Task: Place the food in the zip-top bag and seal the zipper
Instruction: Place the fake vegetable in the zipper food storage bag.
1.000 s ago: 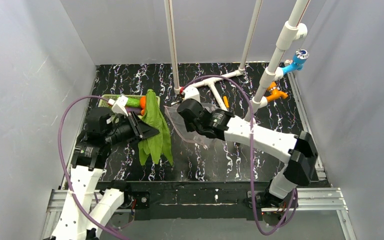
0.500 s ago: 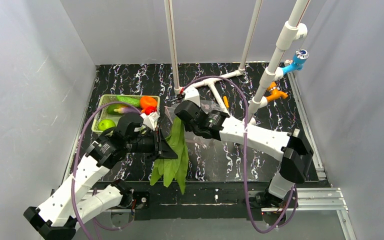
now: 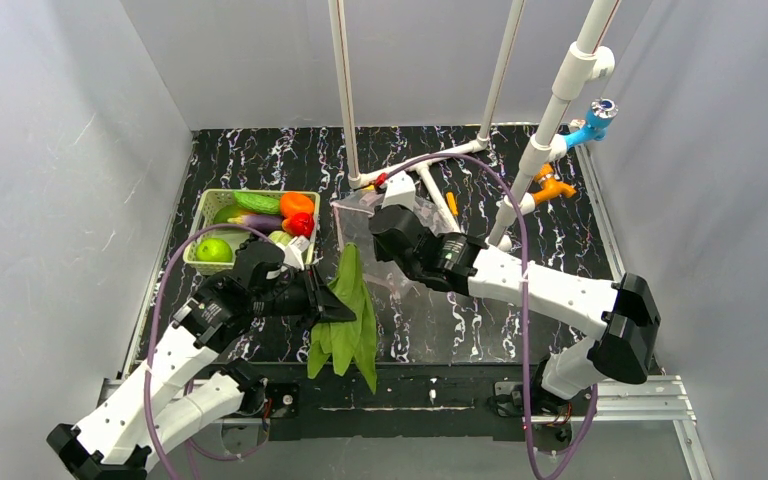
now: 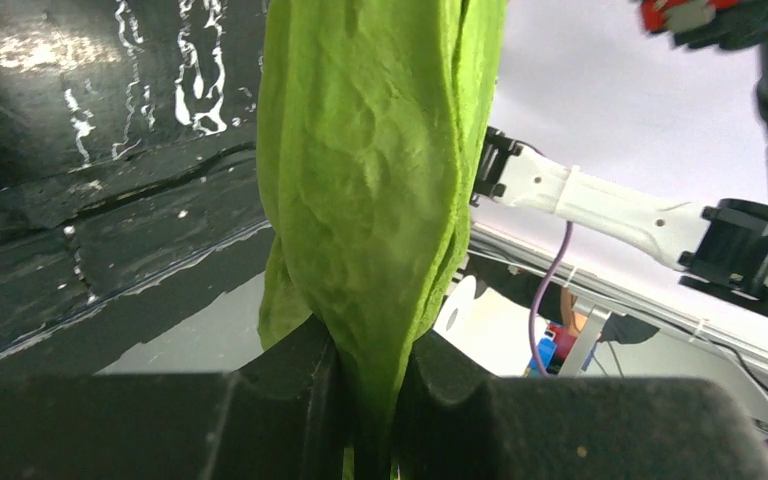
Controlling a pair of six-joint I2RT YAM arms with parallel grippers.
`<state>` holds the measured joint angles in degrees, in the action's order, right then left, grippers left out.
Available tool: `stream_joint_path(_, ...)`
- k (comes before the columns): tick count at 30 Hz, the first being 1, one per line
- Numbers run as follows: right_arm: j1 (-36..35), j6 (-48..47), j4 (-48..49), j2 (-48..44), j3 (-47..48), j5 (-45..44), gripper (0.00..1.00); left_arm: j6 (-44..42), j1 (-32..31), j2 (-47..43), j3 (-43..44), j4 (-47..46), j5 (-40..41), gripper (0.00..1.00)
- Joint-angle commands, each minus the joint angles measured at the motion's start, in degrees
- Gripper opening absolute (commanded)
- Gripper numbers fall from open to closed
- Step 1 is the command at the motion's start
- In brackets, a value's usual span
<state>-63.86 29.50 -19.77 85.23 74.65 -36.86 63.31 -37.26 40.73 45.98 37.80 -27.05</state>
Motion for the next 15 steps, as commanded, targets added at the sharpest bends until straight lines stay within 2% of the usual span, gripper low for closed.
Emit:
stream_joint_path(1, -2.03, -2.29, 4.23, 0.2, 0.31, -0.53, 0.01, 2.19, -0.14, 1.19, 1.01, -5.58, -1.45, 0.0)
stream_joint_path(4, -3.2, -3.98, 6.25, -0.18, -0.58, 1.08, 0.01, 2.57, -0.17, 2.99, 0.88, -8.2, -3.25, 0.0)
stream_joint_path(10, -6.06, -9.19, 11.25, -1.47, -3.77, 2.35, 0.01, 3.56, -0.18, 4.9, 1.02, -9.03, -1.9, 0.0)
stream_joint_path(15, -7.56, -10.46, 11.31, -2.37, -5.32, 0.25, 0.01, 7.54, -0.13, 1.88, -0.11, -6.25, 6.95, 0.0)
